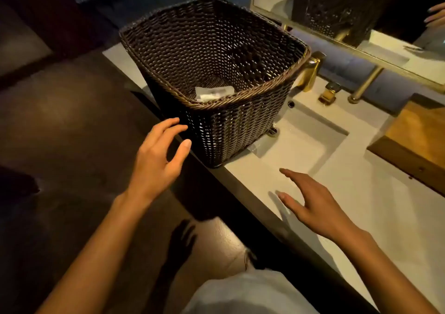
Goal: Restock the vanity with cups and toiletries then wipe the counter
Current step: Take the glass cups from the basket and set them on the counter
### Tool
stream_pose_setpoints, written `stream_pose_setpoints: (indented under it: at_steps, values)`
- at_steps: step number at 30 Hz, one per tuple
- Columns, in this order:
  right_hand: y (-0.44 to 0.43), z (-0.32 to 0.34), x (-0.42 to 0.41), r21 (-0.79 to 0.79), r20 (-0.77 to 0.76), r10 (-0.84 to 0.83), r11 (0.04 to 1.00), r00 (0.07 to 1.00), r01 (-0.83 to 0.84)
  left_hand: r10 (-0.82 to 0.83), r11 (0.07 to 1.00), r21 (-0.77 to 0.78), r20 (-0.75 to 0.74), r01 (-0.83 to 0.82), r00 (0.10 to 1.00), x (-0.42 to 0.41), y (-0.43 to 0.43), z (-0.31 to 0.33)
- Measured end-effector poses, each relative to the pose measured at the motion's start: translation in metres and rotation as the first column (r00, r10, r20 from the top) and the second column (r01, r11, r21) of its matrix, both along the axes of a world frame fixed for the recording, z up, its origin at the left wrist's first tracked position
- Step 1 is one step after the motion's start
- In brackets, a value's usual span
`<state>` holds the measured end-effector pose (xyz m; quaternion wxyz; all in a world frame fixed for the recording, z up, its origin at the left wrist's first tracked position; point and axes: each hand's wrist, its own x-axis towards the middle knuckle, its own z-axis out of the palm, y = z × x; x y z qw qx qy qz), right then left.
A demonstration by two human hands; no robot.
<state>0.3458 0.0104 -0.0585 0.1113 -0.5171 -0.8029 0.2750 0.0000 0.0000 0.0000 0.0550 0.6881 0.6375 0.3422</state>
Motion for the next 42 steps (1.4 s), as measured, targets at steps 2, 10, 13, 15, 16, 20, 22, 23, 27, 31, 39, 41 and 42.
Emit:
stream_pose_setpoints:
  at_steps: [2, 10, 13, 15, 16, 20, 22, 23, 27, 31, 39, 41, 42]
  values:
    - [0.032, 0.020, -0.010, 0.137, -0.100, 0.003, 0.991, 0.995, 0.011, 0.042, 0.995, 0.092, -0.012, -0.041, 0.999, -0.001, 0.015, 0.011]
    - [0.143, 0.081, -0.062, 0.494, -0.239, 0.167, 0.869, 0.957, -0.028, 0.035, 0.999, 0.000, -0.217, -0.036, 0.975, -0.016, 0.074, 0.023]
    - [0.160, 0.078, -0.073, 0.509, -0.111, 0.209, 0.852, 0.971, -0.125, -0.003, 0.997, -0.074, -0.234, -0.015, 0.972, -0.030, 0.091, 0.023]
    - [0.163, 0.075, -0.074, 0.527, -0.077, 0.219, 0.837, 0.973, -0.147, -0.007, 0.994, -0.103, -0.243, -0.019, 0.970, -0.044, 0.104, 0.026]
    - [0.164, 0.074, -0.073, 0.530, -0.081, 0.219, 0.836, 0.972, -0.144, -0.001, 0.994, -0.110, -0.246, -0.027, 0.969, -0.050, 0.111, 0.029]
    - [0.167, 0.072, -0.069, 0.496, -0.095, 0.222, 0.856, 0.971, -0.147, -0.037, 0.989, -0.149, -0.311, -0.011, 0.950, -0.080, 0.141, 0.037]
    - [0.169, 0.072, -0.068, 0.491, -0.093, 0.227, 0.858, 0.970, -0.153, -0.065, 0.987, -0.161, -0.339, 0.010, 0.938, -0.096, 0.156, 0.040]
    - [0.170, 0.071, -0.066, 0.490, -0.090, 0.231, 0.857, 0.969, -0.159, -0.075, 0.987, -0.157, -0.349, 0.021, 0.934, -0.103, 0.163, 0.040]
    - [0.173, 0.071, -0.067, 0.473, -0.065, 0.202, 0.869, 0.977, -0.148, -0.102, 0.992, -0.106, -0.333, 0.070, 0.938, -0.132, 0.189, 0.036]
    - [0.176, 0.080, -0.071, 0.482, 0.014, 0.153, 0.865, 0.988, -0.141, -0.107, 0.994, 0.001, -0.246, 0.111, 0.963, -0.143, 0.203, 0.025]
    - [0.218, 0.137, -0.106, -0.001, 0.416, 0.314, 0.939, 0.853, -0.345, -0.138, 0.975, 0.161, -0.111, 0.154, 0.984, -0.142, 0.208, 0.008]
    - [0.242, 0.137, -0.125, -0.144, 0.401, 0.391, 0.920, 0.829, -0.364, -0.151, 0.970, 0.176, -0.100, 0.167, 0.983, -0.142, 0.210, 0.007]
    - [0.256, 0.132, -0.137, -0.196, 0.375, 0.420, 0.907, 0.826, -0.372, -0.155, 0.969, 0.181, -0.098, 0.171, 0.983, -0.142, 0.211, 0.006]
